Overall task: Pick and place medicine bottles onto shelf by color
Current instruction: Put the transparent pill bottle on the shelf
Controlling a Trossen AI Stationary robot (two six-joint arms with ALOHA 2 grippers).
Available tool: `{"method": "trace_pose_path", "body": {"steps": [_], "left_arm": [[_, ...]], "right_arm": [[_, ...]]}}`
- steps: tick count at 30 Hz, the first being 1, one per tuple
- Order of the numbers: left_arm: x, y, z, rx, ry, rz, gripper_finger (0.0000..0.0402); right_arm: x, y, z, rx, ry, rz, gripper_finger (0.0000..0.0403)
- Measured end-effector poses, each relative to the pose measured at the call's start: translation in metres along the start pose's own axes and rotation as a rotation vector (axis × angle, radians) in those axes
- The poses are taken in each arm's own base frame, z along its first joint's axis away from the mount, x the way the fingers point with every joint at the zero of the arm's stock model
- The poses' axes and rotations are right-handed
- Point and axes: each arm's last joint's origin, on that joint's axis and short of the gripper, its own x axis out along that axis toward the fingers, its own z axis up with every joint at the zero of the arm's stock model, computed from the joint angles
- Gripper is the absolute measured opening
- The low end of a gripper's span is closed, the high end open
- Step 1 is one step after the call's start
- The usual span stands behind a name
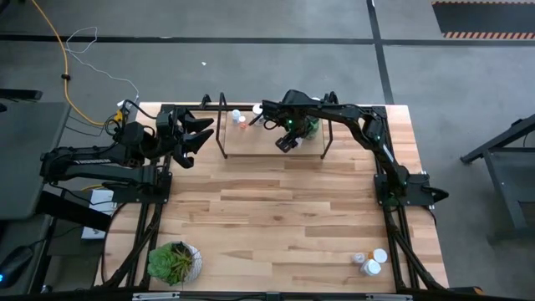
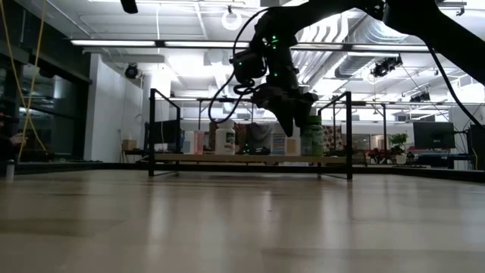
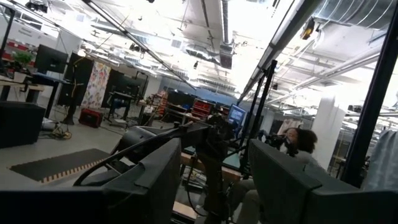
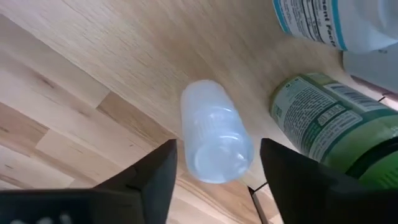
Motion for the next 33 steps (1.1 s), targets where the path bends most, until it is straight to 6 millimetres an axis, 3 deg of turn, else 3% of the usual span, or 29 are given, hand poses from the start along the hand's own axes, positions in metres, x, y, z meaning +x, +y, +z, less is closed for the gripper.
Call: {"method": "trace_pose_path", "body": {"steps": [6, 13, 17, 21, 27, 30, 33], "left_arm": [[0.000, 0.000, 0.000, 0.000, 0.000, 0.000, 0.0179], [0.000, 0.000, 0.000, 0.000, 0.000, 0.001, 0.0179], [0.000, 0.000, 0.000, 0.000, 0.000, 0.000, 0.0179], [0.000, -0.001, 0.000, 0.000, 0.006, -0.028, 0.0179], [0.000, -0.001, -0.001, 0.015, 0.022, -0.045, 0.0179], [0.000, -0.001, -0.004, 0.070, 0.052, -0.045, 0.0179], [-0.001, -0.002, -0.009, 0.119, 0.096, -0.051, 0.0179]], "right_arm": [[-0.008, -0.003, -0.004, -0.041, -0.028, -0.014, 0.0251], [-0.051, 0.005, -0.033, -0.173, -0.166, 0.021, 0.0252], [-0.072, 0.024, -0.065, -0.323, -0.337, 0.096, 0.0252], [-0.068, 0.034, -0.109, -0.373, -0.483, 0.256, 0.0252], [-0.054, 0.033, -0.181, -0.315, -0.757, 0.591, 0.0252], [-0.058, 0.029, -0.205, -0.287, -0.976, 0.768, 0.0252], [-0.062, 0.023, -0.220, -0.288, -1.194, 0.830, 0.0252]]}}
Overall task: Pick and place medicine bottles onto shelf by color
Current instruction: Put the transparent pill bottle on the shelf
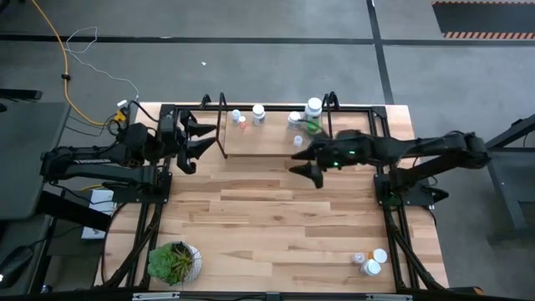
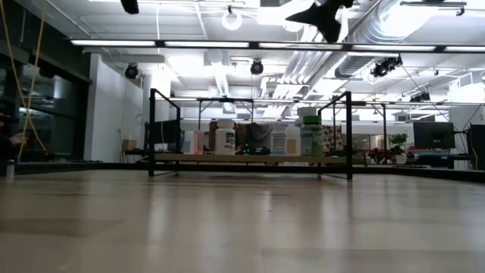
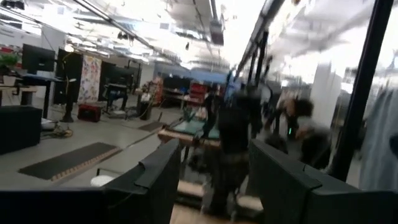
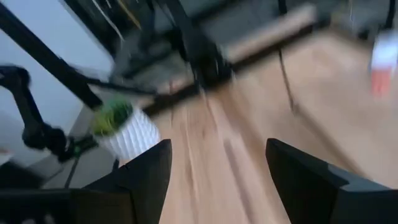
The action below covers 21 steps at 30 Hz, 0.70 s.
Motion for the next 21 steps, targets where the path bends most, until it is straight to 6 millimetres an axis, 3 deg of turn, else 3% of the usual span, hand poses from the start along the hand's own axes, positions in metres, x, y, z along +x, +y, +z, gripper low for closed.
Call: {"method": "trace_pose_path", "body": {"steps": [4, 11, 15, 21], "left_arm": [[0.000, -0.003, -0.006, 0.093, 0.054, -0.005, 0.0179], [0.000, -0.009, -0.010, 0.174, 0.086, -0.037, 0.0179], [0.000, -0.009, -0.013, 0.171, 0.112, -0.038, 0.0179], [0.000, -0.009, -0.013, 0.117, 0.115, -0.014, 0.0179]], "right_arm": [[-0.015, 0.002, 0.000, -0.094, -0.114, 0.017, 0.0252], [-0.018, 0.002, -0.001, -0.087, -0.105, 0.018, 0.0252], [-0.023, 0.009, -0.010, 0.062, 0.188, 0.025, 0.0252], [-0.042, 0.030, -0.043, 0.329, 0.645, -0.165, 0.0252]]}}
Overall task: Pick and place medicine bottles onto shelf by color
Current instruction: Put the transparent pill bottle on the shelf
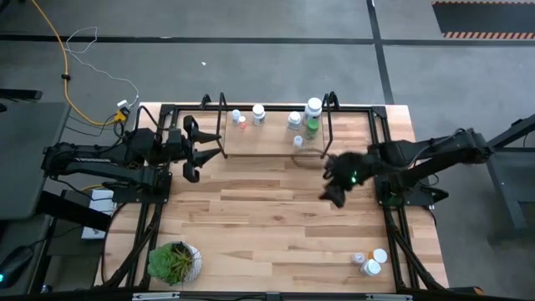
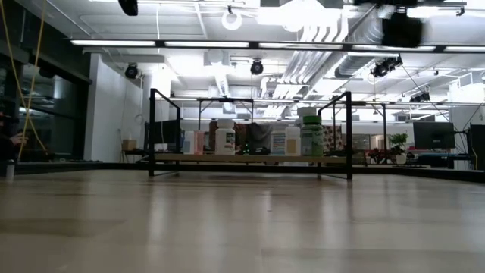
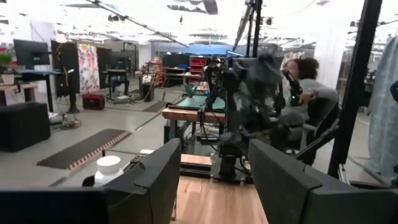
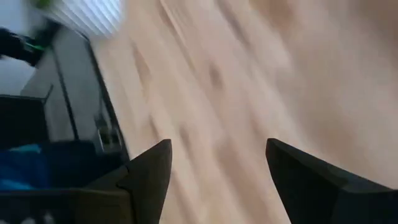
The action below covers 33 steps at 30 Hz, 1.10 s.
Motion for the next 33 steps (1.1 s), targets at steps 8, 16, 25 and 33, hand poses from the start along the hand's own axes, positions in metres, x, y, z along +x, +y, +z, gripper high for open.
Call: {"method": "trace_pose_path", "body": {"steps": [8, 16, 25, 33], "left_arm": [[0.000, 0.000, 0.000, -0.017, 0.000, 0.002, 0.0179], [0.000, 0.000, 0.000, 0.002, 0.002, 0.002, 0.0179], [0.000, 0.000, 0.000, 0.047, -0.001, 0.003, 0.0179], [0.000, 0.001, 0.000, 0.047, -0.002, 0.027, 0.0179]], "right_arm": [[0.023, 0.016, -0.082, 0.591, 0.359, -0.162, 0.0252], [0.050, 0.038, -0.131, 0.749, 0.455, -0.293, 0.0252], [0.090, 0.045, -0.142, 0.644, 0.458, -0.486, 0.0252], [0.115, 0.046, -0.149, 0.585, 0.490, -0.512, 0.0252]]}}
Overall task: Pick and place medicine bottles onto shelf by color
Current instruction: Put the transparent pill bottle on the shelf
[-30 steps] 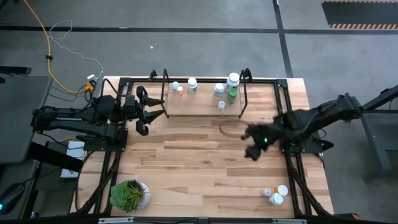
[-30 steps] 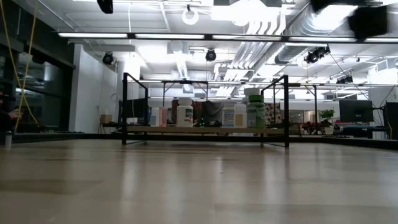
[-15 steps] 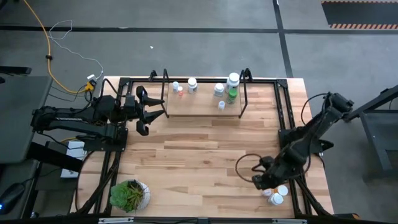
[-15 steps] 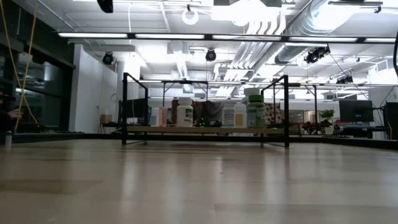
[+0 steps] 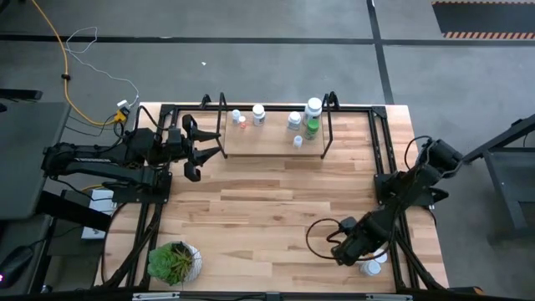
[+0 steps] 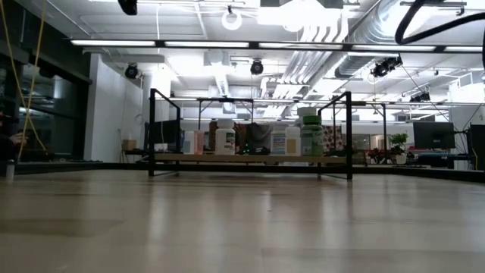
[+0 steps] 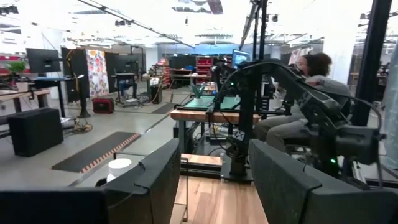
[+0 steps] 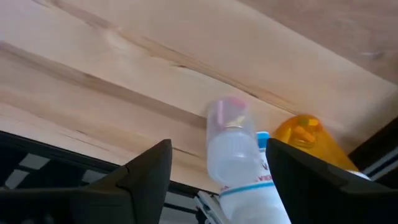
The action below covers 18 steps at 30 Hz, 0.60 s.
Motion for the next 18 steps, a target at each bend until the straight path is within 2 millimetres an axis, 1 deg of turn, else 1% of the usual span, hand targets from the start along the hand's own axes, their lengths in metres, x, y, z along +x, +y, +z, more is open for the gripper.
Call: {"method": "trace_pose_path", "body": {"steps": [9, 18], "left_arm": [[0.000, 0.001, 0.000, 0.004, -0.004, 0.028, 0.0179], [0.000, 0.001, 0.000, 0.007, -0.003, 0.039, 0.0179]], "right_arm": [[0.021, 0.004, 0.001, -0.011, 0.038, -0.082, 0.0252], [0.031, 0.002, -0.005, -0.027, 0.057, -0.128, 0.0252]]}}
